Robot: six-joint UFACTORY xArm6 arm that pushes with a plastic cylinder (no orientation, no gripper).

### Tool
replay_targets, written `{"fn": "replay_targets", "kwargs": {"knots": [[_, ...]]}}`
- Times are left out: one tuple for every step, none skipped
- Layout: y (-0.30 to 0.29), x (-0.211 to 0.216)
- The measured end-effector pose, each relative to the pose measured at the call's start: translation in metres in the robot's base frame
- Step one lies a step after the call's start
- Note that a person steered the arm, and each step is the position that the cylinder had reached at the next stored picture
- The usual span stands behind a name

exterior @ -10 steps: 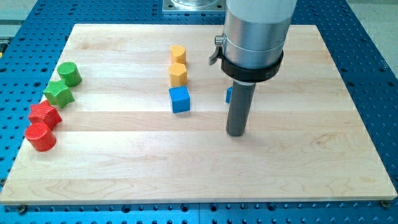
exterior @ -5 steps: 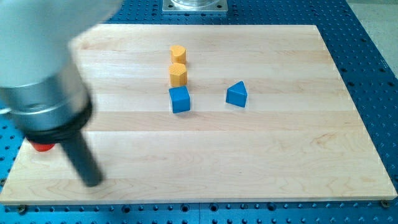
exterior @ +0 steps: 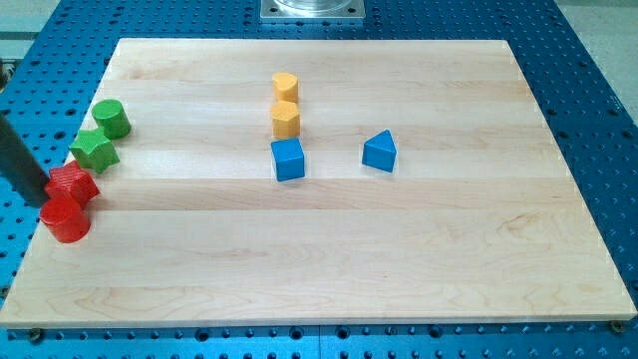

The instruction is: Place blue blocks and green star in a horizontal line

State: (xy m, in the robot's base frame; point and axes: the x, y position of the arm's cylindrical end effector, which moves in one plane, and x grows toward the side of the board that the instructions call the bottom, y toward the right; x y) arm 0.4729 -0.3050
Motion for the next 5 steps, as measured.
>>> {"fn": "replay_targets", "kwargs": {"knots": [[0.0,-0.038],[0.012,-0.057],[0.059,-0.054],[0.122,-0.041],[0.148,-0.025]]}}
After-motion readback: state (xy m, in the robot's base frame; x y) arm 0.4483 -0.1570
